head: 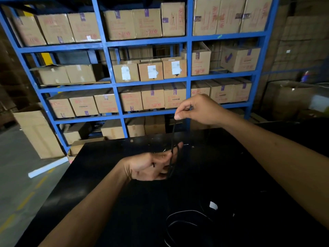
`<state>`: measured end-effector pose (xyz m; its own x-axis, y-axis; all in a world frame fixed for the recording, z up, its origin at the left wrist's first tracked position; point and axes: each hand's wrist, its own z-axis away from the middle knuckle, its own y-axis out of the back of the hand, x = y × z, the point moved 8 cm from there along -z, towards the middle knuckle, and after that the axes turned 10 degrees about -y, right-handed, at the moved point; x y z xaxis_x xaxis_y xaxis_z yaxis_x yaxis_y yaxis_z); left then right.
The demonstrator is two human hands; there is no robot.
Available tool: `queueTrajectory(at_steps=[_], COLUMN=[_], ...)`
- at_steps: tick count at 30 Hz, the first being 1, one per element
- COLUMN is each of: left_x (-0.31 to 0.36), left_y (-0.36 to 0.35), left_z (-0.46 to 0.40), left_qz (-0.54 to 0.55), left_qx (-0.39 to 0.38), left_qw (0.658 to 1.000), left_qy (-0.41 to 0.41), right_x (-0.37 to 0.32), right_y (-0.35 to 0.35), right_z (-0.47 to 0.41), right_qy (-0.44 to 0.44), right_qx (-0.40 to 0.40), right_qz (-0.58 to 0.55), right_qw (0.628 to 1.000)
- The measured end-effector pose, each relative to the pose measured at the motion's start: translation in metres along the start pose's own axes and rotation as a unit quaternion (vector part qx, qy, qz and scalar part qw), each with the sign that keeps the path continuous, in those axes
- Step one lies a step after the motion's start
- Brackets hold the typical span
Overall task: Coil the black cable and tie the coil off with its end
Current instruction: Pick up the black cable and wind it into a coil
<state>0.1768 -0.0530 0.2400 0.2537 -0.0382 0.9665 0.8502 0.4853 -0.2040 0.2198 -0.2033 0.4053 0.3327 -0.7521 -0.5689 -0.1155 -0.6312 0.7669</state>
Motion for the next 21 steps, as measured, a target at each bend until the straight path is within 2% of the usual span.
queueTrajectory(at_steps=[6,8,11,15,21], left_x=[0.029,0.026,0.015,0.013,0.008], left_y=[-0.022,-0.022,-0.013,0.001,-0.006], left_z=[0.006,0.008,0.009,0.01,0.007], left_qz=[0.037,0.034,0.04,0.052,0.033], left_qx=[-0.066,-0.072,-0.042,-0.006,-0.05], left_qw=[0.995,0.996,0.998,0.998,0.998], left_qy=[-0.061,-0.049,-0.025,-0.039,-0.025], right_x=[0.039,0.042,0.027,0.002,0.012], right_y=[-0.034,-0.035,-0.015,0.008,0.002], right_z=[0.0,0.006,0.014,0.023,0.016], right_qy=[-0.023,-0.016,0.032,0.11,0.096], right_qx=[0.063,0.127,0.222,0.289,0.26], right_qz=[0.005,-0.04,-0.073,-0.067,-0.045], right_qw=[0.998,0.991,0.972,0.949,0.96])
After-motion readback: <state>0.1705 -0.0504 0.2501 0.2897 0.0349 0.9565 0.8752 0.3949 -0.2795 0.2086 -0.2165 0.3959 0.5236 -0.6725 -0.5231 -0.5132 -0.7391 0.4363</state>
